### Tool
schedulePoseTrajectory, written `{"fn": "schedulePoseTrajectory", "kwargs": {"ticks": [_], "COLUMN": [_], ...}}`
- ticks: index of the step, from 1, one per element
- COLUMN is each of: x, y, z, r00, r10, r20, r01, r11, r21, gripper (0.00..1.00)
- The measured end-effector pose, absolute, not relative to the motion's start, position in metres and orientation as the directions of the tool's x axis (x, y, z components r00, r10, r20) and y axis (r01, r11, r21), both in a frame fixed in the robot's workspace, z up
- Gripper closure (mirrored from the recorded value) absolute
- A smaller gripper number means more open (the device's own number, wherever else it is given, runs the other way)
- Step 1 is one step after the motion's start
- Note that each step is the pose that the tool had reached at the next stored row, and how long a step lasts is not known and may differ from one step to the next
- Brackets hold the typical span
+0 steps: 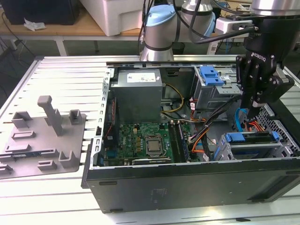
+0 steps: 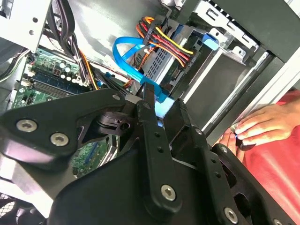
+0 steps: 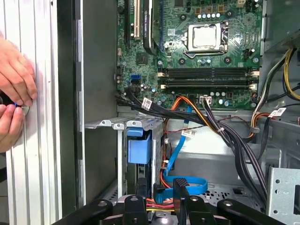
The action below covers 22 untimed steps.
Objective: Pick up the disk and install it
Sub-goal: 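Insert the second disk wire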
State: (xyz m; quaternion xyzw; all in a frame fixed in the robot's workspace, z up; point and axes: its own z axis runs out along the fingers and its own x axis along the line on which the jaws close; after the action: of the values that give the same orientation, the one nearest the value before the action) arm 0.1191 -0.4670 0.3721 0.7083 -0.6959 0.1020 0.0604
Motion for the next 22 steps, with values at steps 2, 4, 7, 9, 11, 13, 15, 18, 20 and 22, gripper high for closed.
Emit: {"fn": "schedulePoseTrajectory", "kwargs": {"ticks": [2,4,7,9,11,13,15,18,20,22], "x": [0.1192,0.1194,0.1199,0.1214,0.1229,0.1234,0.1236,0.1235,0.1236,0.1224], "y": [-0.467,-0.467,-0.467,-0.467,-0.467,-0.467,-0.467,-0.467,-0.467,-0.4671], "z": [0.3717,0.3713,0.3703,0.3691,0.3685,0.3677,0.3668,0.3659,0.3654,0.3652], "r00": [0.011,0.011,0.01,0.01,0.01,0.009,0.009,0.007,0.005,0.002], "r10": [-0.974,-0.974,-0.974,-0.973,-0.973,-0.974,-0.973,-0.973,-0.973,-0.973], "r20": [0.228,0.228,0.228,0.229,0.229,0.228,0.229,0.229,0.229,0.229], "r01": [-0.998,-0.998,-0.998,-0.998,-0.998,-0.998,-0.998,-0.997,-0.996,-0.996], "r11": [-0.024,-0.024,-0.024,-0.024,-0.024,-0.024,-0.024,-0.024,-0.024,-0.023], "r21": [-0.056,-0.056,-0.057,-0.059,-0.061,-0.062,-0.065,-0.072,-0.08,-0.088], "gripper": [0.64,0.64,0.64,0.64,0.64,0.64,0.64,0.64,0.64,0.64]}}
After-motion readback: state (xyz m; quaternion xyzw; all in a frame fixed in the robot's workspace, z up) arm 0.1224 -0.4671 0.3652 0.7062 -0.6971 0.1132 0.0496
